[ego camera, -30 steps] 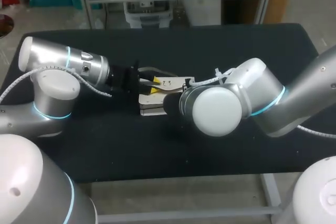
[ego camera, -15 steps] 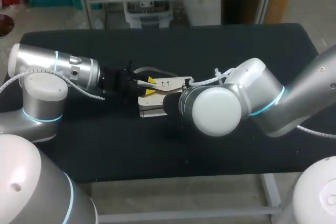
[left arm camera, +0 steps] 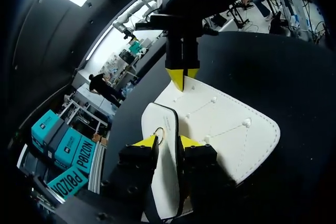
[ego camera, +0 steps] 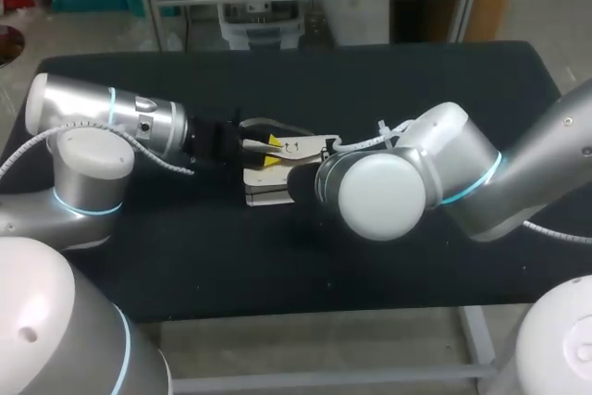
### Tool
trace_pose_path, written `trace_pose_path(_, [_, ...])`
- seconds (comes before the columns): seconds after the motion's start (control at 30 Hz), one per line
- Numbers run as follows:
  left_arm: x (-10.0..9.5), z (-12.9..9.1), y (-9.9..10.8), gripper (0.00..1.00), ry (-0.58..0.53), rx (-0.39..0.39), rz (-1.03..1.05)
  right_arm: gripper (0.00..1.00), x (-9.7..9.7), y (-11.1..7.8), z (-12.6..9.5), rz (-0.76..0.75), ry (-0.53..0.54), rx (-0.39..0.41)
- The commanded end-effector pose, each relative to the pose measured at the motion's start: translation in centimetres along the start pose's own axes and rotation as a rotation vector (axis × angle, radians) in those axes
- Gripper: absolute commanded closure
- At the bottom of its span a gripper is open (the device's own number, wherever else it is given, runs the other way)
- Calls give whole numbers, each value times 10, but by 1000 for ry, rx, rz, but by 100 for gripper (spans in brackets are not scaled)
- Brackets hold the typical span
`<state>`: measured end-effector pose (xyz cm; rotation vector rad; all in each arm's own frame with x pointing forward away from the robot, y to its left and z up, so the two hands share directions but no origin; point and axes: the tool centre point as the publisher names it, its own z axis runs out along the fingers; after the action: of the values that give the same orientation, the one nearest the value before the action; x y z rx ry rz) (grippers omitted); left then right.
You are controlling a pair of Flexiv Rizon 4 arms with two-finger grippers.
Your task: Pick up the bag, open it, inspect its contents, close it, and place it on the opposite side
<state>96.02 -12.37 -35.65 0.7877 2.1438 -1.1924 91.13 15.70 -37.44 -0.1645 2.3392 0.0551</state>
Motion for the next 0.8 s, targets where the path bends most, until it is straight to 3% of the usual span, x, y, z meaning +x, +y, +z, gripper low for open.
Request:
trace_pose_path(0.03, [-1,5,4,100,-9,2,-3,100,4,-2,1,0,-142,-11])
trace_pose_path(0.33, [17,-14,1,100,2,4,-37,100,4,-2,1,0,-142,-11])
trace_pose_path(0.53, [23,-15,-1,98,10,20,-71,100,4,-2,1,0,-142,-11])
trace_pose_path(0.57, [24,-15,-1,71,12,19,-70,100,4,-2,1,0,-142,-11])
trace_pose_path(0.6, [24,-13,-3,36,13,17,-71,100,4,-2,1,0,-142,-11])
trace_pose_path(0.63, [24,-13,-3,20,13,16,-71,100,4,-2,1,0,-142,-11])
trace_pose_path(0.67, [23,-13,-5,11,7,8,-68,100,4,-2,1,0,-142,-11])
trace_pose_path(0.8, [10,-24,-12,0,-11,3,-96,100,4,-2,1,0,-142,-11])
